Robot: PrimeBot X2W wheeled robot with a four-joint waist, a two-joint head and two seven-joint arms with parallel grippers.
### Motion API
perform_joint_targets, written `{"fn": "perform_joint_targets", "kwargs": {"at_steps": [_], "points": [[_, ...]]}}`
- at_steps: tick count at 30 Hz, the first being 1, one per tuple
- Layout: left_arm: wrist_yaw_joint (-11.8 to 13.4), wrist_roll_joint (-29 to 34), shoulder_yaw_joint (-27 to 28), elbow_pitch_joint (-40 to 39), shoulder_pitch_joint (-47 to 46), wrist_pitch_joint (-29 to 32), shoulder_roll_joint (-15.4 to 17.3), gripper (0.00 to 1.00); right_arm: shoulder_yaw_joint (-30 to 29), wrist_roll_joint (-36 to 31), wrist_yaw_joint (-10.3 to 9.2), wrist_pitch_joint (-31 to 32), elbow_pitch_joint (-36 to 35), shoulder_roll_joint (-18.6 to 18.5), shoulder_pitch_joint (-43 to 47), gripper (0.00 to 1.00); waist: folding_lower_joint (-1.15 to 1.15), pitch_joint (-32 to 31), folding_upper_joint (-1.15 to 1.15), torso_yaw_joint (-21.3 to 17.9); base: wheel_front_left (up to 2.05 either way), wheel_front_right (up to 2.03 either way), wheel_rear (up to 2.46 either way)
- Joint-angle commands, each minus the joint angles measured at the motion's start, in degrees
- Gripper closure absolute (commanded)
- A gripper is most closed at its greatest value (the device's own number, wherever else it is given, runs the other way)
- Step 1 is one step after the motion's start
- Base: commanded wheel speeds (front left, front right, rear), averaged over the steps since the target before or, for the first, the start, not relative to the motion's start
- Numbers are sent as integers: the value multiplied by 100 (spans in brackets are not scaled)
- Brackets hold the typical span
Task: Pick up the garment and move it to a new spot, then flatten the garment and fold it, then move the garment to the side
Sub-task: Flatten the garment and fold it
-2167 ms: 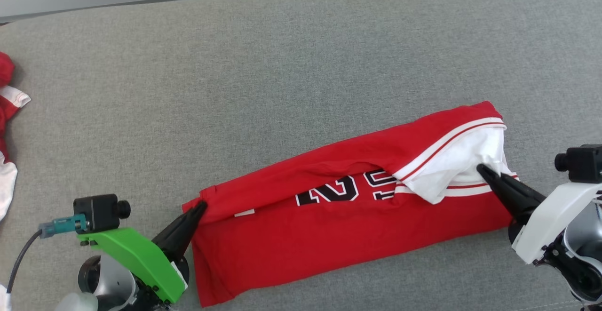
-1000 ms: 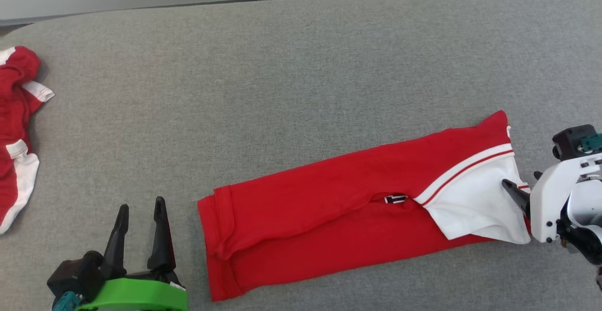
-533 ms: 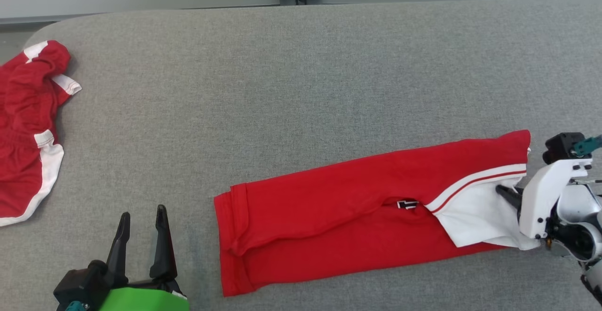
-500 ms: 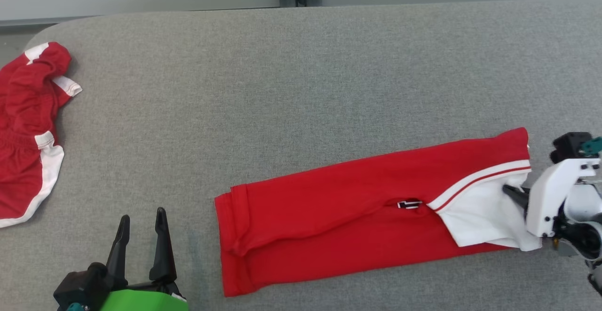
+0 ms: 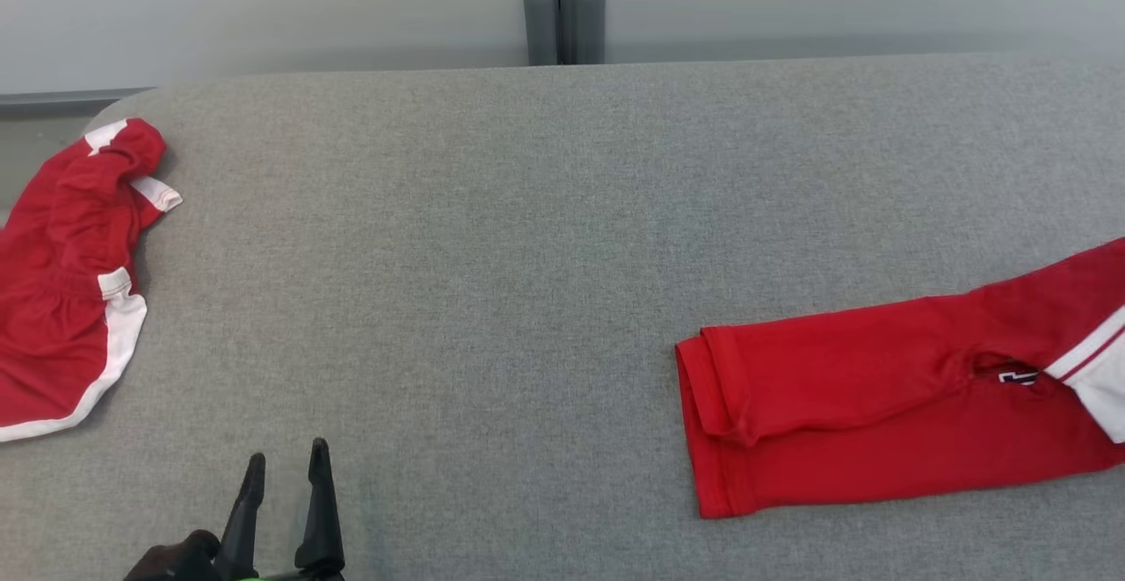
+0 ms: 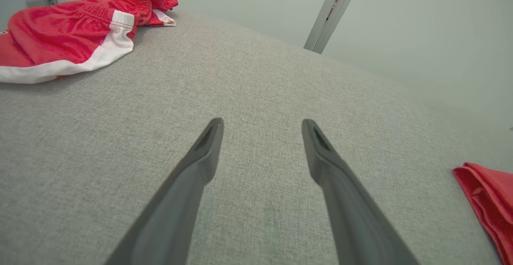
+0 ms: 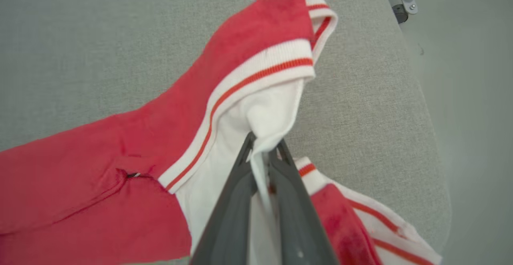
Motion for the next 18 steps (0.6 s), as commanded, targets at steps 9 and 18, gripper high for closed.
{"fn": "perform_joint_targets", "kwargs": {"at_steps": [9, 18], "points": [[145, -301, -227, 246, 148, -2, 4, 0, 1141, 105, 1, 373, -2086, 1495, 336, 100, 0, -276, 0, -269, 0, 0, 0], [256, -323, -393, 408, 154, -2, 3, 0, 2044, -404, 1, -374, -1502, 3094, 407, 100, 0, -369, 0, -278, 0, 0, 0]]}}
